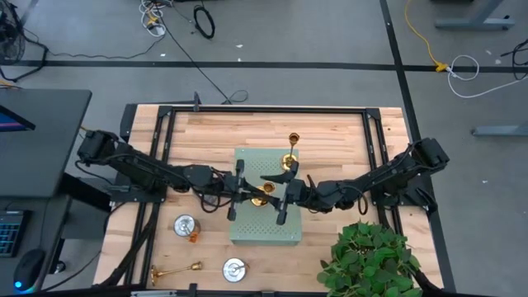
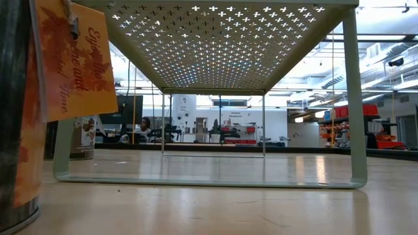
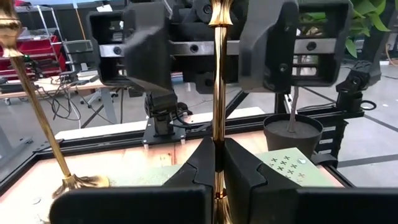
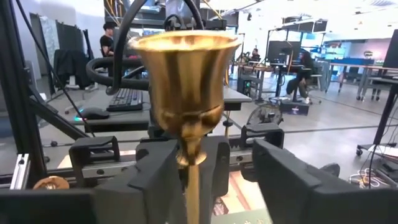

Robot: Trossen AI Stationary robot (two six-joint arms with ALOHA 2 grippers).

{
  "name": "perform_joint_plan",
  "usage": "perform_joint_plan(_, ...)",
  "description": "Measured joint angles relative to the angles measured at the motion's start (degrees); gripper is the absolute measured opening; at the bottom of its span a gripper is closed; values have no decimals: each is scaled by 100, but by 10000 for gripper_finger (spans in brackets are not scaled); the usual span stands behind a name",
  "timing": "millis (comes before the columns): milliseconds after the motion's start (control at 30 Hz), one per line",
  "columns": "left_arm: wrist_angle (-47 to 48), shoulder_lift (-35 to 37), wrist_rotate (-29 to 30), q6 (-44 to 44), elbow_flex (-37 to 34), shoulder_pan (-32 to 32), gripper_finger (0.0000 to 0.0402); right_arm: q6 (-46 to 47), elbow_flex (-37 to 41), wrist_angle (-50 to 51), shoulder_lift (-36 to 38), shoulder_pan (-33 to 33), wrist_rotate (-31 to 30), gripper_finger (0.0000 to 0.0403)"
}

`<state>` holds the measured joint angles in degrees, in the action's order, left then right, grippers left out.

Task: Pick & Place candle stick holders
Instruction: Put the top short gold candle holder on the shelf

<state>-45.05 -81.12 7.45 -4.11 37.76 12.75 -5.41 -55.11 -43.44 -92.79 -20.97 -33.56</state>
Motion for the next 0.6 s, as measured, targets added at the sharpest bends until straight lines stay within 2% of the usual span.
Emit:
perform_joint_plan(167, -3, 0, 50, 3, 4, -4, 46, 0, 0, 6, 0, 7, 2, 108)
perform_joint_plan(267, -8, 2, 57, 7, 4, -8, 52, -30, 0, 21, 1, 4, 17, 33)
perform_joint_plan(300, -8, 2, 61, 7, 4, -8, 52, -100, 0, 36, 1, 3, 14, 22)
perform_joint_plan(600, -8, 4, 52, 7, 4, -8, 45, -63, 0, 123, 2, 2, -1, 19)
